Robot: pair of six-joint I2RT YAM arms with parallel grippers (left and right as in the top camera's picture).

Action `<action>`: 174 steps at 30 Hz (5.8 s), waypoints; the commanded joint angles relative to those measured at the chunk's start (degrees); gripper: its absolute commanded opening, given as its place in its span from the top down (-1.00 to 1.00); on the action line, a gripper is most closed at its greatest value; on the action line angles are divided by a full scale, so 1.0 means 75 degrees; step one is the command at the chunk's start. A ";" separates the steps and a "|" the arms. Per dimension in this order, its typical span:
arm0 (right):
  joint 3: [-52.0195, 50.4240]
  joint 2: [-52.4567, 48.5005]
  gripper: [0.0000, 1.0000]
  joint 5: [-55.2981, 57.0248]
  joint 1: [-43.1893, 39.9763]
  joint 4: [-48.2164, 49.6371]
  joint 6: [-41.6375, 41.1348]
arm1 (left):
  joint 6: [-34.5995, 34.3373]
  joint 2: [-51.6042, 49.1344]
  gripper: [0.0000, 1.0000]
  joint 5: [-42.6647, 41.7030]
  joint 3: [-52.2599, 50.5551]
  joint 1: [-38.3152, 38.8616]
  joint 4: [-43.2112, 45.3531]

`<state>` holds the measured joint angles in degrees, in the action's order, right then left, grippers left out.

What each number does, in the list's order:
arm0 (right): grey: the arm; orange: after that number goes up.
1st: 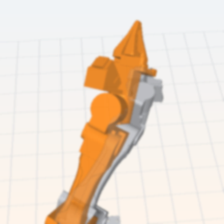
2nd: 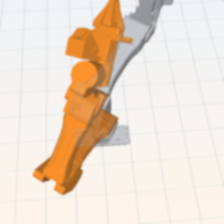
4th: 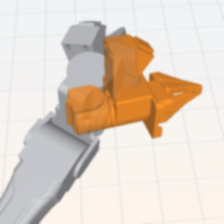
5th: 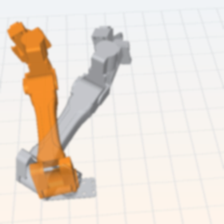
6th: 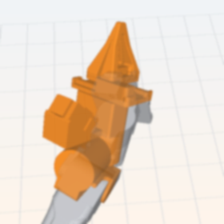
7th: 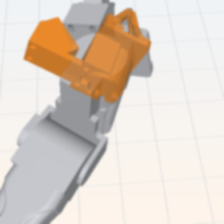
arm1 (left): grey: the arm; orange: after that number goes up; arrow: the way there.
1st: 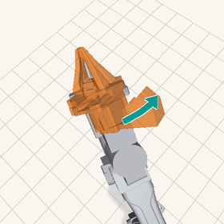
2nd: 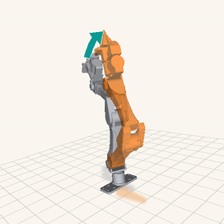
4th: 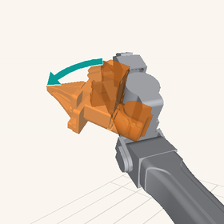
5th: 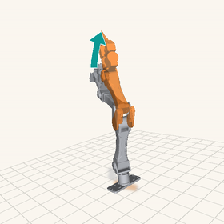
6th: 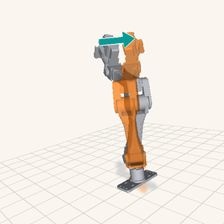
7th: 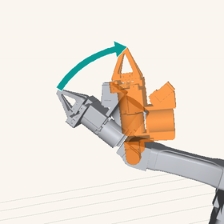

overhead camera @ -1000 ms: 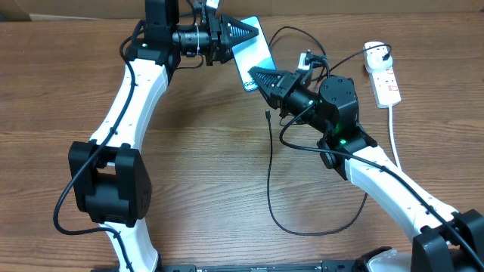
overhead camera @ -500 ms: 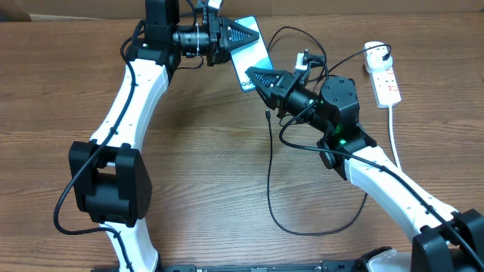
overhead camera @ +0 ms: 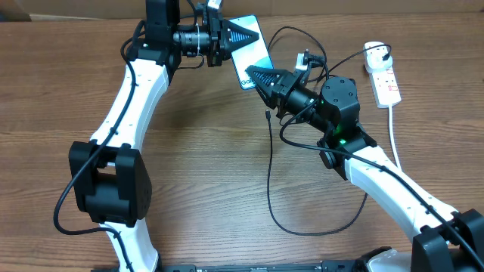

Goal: Plug charger to phone and switch on socket

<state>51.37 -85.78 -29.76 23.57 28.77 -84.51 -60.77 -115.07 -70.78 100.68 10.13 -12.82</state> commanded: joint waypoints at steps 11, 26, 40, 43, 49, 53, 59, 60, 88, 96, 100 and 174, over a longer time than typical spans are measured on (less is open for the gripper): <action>-0.0105 -0.0152 0.46 -0.0259 0.0189 -0.0525 0.0510 | -0.0137 0.0259 0.92 0.0548 0.0189 0.0134 0.0146; -0.0096 -0.0125 -0.24 -0.0682 -0.0679 0.0848 0.0909 | -0.0128 0.0259 0.92 0.0898 0.0189 0.0087 0.0079; 0.0175 0.0860 -0.33 -0.1142 -0.2314 -0.3325 0.4427 | 0.0085 0.0259 0.92 0.0493 0.0187 -0.0379 -0.0813; 0.0580 0.0886 -0.19 -0.0586 -0.2326 -0.5062 0.5572 | 0.0166 0.0259 0.92 -0.0137 0.0187 -0.0519 -0.0857; 0.1784 0.0839 0.00 0.0799 -0.2087 -0.7901 0.7149 | 0.0149 0.0259 0.91 -0.1326 0.0187 -0.0825 -0.0892; 0.2841 0.0542 0.00 0.1807 -0.1743 -0.9413 0.7772 | -0.0262 0.0259 0.92 -0.1801 0.0187 -0.0988 -0.1049; 0.4229 -0.0414 0.00 0.3217 -0.1035 -1.1004 0.8355 | -0.0303 0.0259 0.91 -0.2410 0.0187 -0.1137 -0.1950; 0.4447 -0.0662 0.00 0.3398 -0.0895 -1.1220 0.8518 | -0.0245 0.0259 0.91 -0.2585 0.0187 -0.1137 -0.2168; 0.4747 -0.3139 0.10 0.3885 -0.0006 -1.0086 0.9477 | 0.1276 0.0073 0.92 -0.2320 0.0149 -0.1763 -0.2372; 0.4747 -0.3649 0.12 0.3876 -0.0003 -0.9970 0.9477 | 0.1274 -0.0632 0.91 -0.2637 0.0137 -0.1749 -0.2460; 0.4744 -0.3914 0.21 0.3812 0.0009 -0.9795 0.9480 | 0.1320 -0.0930 0.91 -0.2632 0.0137 -0.1749 -0.2451; 0.4543 -0.5240 0.90 0.3153 0.0201 -0.9305 0.9282 | 0.1708 -0.1276 0.92 -0.2649 0.0134 -0.1743 -0.2465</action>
<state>85.56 -122.34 -3.29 25.21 -40.36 -14.87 -49.23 -123.98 -87.90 100.68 -2.74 -31.33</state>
